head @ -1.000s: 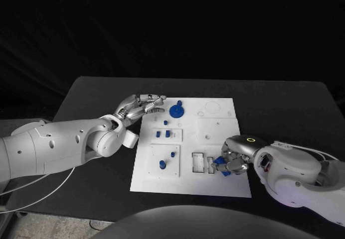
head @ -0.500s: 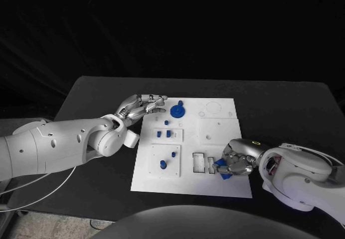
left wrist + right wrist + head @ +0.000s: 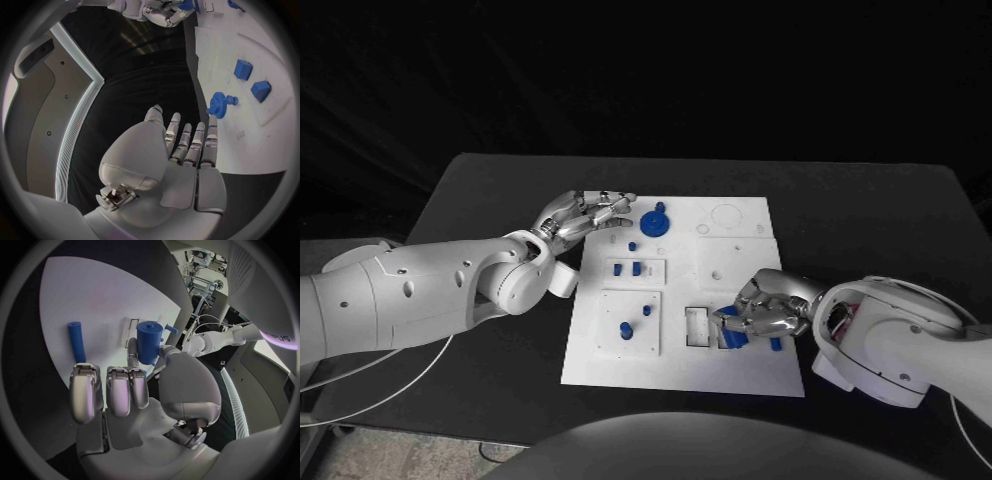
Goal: Assemble the parts on the task board
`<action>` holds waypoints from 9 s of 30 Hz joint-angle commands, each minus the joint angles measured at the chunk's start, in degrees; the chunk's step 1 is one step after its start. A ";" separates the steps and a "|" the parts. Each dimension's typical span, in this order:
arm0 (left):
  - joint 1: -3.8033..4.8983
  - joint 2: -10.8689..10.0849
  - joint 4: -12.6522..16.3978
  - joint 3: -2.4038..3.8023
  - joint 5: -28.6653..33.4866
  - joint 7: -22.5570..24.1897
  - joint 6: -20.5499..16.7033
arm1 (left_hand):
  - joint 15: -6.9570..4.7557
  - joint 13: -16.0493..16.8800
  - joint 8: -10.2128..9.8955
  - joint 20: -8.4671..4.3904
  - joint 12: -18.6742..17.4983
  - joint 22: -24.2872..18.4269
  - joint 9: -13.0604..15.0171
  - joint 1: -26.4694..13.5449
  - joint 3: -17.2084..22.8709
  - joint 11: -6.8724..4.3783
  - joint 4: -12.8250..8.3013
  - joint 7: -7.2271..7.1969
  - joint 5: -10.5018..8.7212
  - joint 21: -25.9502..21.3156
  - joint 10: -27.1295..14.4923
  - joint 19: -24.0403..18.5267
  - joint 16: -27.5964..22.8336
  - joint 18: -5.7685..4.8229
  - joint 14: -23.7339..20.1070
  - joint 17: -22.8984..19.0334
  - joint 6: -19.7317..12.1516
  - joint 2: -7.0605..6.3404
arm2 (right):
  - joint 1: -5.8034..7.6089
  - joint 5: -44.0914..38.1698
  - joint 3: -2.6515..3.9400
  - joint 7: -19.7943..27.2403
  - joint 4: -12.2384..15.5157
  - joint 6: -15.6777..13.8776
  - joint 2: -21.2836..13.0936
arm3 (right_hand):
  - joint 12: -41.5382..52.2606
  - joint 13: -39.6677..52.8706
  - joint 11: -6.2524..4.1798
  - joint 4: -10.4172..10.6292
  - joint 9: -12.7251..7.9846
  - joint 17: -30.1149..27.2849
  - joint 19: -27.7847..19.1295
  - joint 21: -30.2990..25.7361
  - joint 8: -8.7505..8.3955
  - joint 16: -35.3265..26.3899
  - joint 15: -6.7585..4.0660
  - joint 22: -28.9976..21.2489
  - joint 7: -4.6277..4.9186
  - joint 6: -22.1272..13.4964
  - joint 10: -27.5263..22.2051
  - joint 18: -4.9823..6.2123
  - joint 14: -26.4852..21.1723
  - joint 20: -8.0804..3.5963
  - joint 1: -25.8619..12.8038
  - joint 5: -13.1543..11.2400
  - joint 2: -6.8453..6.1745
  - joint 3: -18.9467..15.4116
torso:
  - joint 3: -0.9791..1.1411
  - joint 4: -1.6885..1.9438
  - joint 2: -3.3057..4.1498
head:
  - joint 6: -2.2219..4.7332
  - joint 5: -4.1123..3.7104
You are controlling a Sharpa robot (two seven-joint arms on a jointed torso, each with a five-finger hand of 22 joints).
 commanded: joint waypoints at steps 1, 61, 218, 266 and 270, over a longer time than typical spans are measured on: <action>-0.03 0.19 0.02 0.04 0.13 0.18 1.09 | 0.39 -0.04 0.24 -0.02 0.19 -0.07 -0.08 0.08 -0.25 -0.06 -0.06 0.13 0.18 0.07 -0.42 -0.12 0.33 -0.17 0.08 0.08 -0.40 0.62 | 0.03 5.09 0.00 -1.64 -0.57 -0.24 0.87 | 0.22 15.09 0.34 -7.46 0.04 11.91 2.86 -0.35 -0.43 -0.25 0.50 12.66 0.16 -0.63 6.12 0.07 5.19 0.46 0.42 -1.03 1.33 7.78 | 0.01 -0.05 0.05 | 0.00 0.00; -0.04 0.18 0.06 0.04 0.13 -0.20 1.76 | 0.66 -0.03 0.51 0.00 0.35 -0.15 -0.01 0.25 -0.28 0.34 -0.07 0.60 0.34 0.13 -0.33 -0.11 0.81 -0.29 0.38 0.11 -0.01 0.88 | -0.56 2.09 0.16 1.75 -2.42 -6.50 3.21 | 0.22 15.09 1.27 -2.05 -0.59 9.55 2.11 -4.01 -3.74 -2.05 1.32 11.78 1.11 0.26 6.12 0.75 4.80 1.34 -17.65 -33.99 6.88 -8.59 | 0.08 -0.03 -0.04 | 0.00 0.82; -0.42 -0.17 -0.31 0.03 0.14 -0.25 2.02 | 0.67 0.02 0.63 -0.03 1.04 -0.27 -0.06 0.93 -0.38 0.58 -0.11 0.61 1.02 0.38 0.14 0.14 1.69 -0.34 0.97 0.17 -0.03 0.83 | -1.66 7.34 -0.39 -4.86 -2.88 3.34 3.17 | 0.22 15.09 2.03 -6.24 2.07 5.67 1.65 -6.35 -5.03 -4.49 1.88 11.25 2.07 -4.14 6.12 1.15 4.03 1.76 -6.81 -22.15 2.14 3.78 | -0.02 -0.20 -0.18 | 0.00 0.72; -1.26 -0.31 -0.64 0.02 0.14 0.46 1.46 | 0.55 0.07 1.01 -0.07 1.59 -0.38 0.04 1.68 -0.22 1.01 -0.24 1.08 1.52 0.48 0.56 0.14 2.01 -0.41 0.99 0.15 0.50 0.99 | 0.61 14.25 -0.01 8.03 -2.51 -6.89 -1.38 | 0.22 15.09 -0.16 -3.05 16.40 8.75 3.07 -2.49 7.74 -1.79 0.04 12.38 -0.44 -5.01 6.12 0.34 4.75 0.04 -12.57 -24.53 11.11 -9.31 | -0.18 -0.29 -1.56 | 0.00 1.19; -1.51 -0.31 -0.62 0.02 0.14 0.60 1.41 | 0.52 0.08 1.01 -0.08 1.67 -0.39 0.03 1.73 -0.23 1.03 -0.24 1.06 1.57 0.49 0.61 0.15 2.04 -0.40 0.99 0.15 0.49 0.95 | 0.56 6.39 -0.06 10.65 -2.52 -5.40 -1.39 | 0.22 15.09 0.10 -9.80 14.16 8.57 3.09 -2.09 4.99 -1.85 0.32 12.46 -0.09 -6.73 6.12 0.27 4.67 0.26 -0.09 -22.36 8.02 -7.55 | 0.03 -0.21 -1.68 | 0.00 1.16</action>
